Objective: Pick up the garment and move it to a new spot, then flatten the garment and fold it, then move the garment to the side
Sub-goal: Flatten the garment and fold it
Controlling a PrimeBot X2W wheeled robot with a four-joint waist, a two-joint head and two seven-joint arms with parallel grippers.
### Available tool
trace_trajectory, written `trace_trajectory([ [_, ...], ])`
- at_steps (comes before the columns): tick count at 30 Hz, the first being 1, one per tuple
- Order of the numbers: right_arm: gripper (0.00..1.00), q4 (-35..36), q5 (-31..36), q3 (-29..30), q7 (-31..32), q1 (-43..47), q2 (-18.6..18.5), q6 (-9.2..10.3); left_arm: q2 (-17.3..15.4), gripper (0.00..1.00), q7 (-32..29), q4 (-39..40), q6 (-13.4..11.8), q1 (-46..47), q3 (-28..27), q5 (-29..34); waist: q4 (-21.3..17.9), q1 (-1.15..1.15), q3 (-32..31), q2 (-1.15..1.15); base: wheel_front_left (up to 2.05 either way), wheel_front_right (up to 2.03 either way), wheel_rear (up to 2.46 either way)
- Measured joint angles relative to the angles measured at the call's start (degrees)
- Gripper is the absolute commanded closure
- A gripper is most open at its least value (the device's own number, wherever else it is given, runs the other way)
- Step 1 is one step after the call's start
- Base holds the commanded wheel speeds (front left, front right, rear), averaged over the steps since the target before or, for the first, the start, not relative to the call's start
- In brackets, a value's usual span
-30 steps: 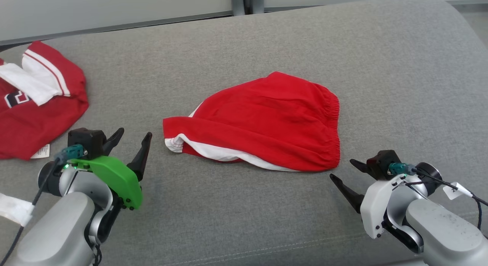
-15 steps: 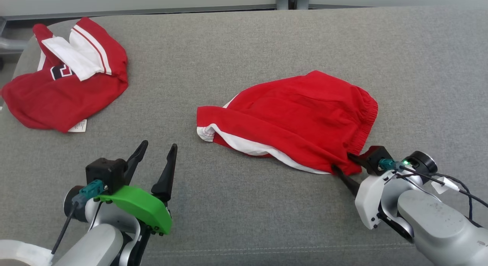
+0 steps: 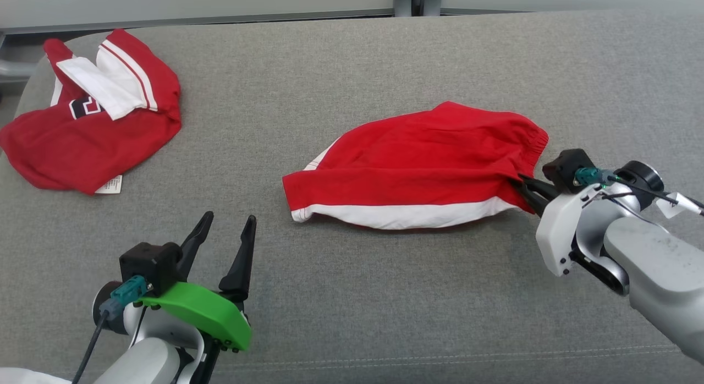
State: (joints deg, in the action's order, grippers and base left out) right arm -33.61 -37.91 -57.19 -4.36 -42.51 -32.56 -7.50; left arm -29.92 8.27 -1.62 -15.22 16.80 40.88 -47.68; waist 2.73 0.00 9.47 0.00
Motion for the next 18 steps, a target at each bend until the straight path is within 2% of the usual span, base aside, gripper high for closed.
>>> trace_trajectory([
  [10, 1.0, -1.8, -7.7, -3.2, 11.9, -9.6, -2.4, 0.0, 2.5, 0.0, 0.2, 0.0, 1.4, 2.1, 2.1, 1.1, 3.7, 0.0, 1.2, 0.0, 0.0, 0.0, 0.0],
  [18, 1.0, -5.0, -12.2, -8.6, 15.8, -14.4, -4.1, 0.0, 5.7, 0.0, 0.3, -2.2, 3.4, 4.7, 4.3, 1.8, 8.6, 0.0, 2.5, 0.0, 0.0, 0.0, 0.0],
])
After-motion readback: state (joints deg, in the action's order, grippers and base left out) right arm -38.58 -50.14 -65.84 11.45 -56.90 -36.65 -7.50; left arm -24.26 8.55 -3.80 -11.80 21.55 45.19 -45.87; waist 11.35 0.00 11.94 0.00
